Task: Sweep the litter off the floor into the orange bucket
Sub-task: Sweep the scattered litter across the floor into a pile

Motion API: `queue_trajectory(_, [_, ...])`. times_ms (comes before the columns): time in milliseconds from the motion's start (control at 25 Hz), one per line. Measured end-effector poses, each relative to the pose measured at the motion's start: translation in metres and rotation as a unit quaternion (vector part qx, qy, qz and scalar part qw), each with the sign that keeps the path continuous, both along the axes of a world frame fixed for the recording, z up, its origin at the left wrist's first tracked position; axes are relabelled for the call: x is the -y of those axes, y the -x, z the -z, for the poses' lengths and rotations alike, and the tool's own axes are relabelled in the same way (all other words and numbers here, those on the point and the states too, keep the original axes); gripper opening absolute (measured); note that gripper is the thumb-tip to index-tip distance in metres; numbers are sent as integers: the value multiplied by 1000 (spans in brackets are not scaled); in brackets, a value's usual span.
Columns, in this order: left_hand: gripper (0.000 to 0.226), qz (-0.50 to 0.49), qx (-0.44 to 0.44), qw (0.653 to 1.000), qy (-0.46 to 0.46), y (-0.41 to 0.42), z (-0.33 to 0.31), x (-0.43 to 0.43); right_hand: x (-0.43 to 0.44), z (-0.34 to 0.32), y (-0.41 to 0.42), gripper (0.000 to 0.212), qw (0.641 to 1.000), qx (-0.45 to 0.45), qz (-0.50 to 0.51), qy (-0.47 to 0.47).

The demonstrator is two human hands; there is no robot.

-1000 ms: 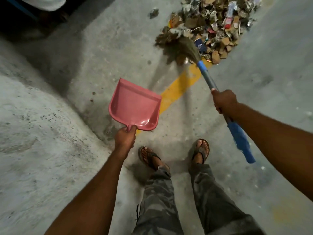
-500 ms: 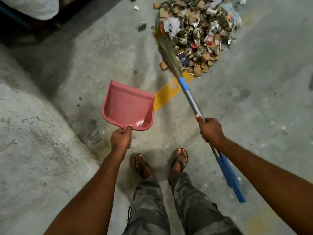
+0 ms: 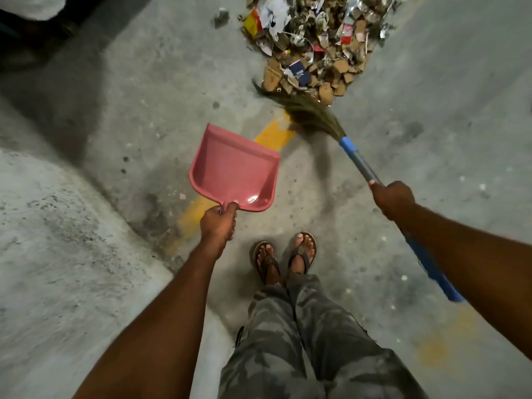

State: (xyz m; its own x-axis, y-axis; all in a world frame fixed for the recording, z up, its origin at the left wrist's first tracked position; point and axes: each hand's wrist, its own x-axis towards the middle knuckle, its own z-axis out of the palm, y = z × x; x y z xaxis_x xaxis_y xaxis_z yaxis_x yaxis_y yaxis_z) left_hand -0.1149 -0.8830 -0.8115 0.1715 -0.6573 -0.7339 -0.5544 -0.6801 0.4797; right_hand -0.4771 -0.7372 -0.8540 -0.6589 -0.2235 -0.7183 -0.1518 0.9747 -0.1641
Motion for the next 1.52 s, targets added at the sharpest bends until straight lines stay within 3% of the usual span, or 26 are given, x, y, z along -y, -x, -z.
queue_trajectory(80, [33,12,-11,1000,13,17,0,7,45,-12,24,68,998,-18,35,52])
queue_trajectory(280, [31,9,-34,999,34,56,-6,28,102,-29,59,68,973,17,157,169])
queue_trajectory(400, [31,-5,-37,998,45,79,-3,48,116,-39,69,65,966,31,158,200])
queue_trajectory(600, [33,-47,-32,997,58,126,18,82,107,-24,93,56,981,77,66,168])
queue_trajectory(760, [35,-87,14,994,58,161,36,88,105,6,124,59,982,118,-131,67])
queue_trajectory(880, [37,-91,30,995,42,179,37,81,110,16,149,60,957,110,-267,-14])
queue_trajectory(1080, [37,-100,14,995,7,206,38,78,141,27,199,58,938,21,-339,-68])
queue_trajectory(1520, [38,-180,15,983,16,327,19,87,316,7,350,66,983,-16,-169,70])
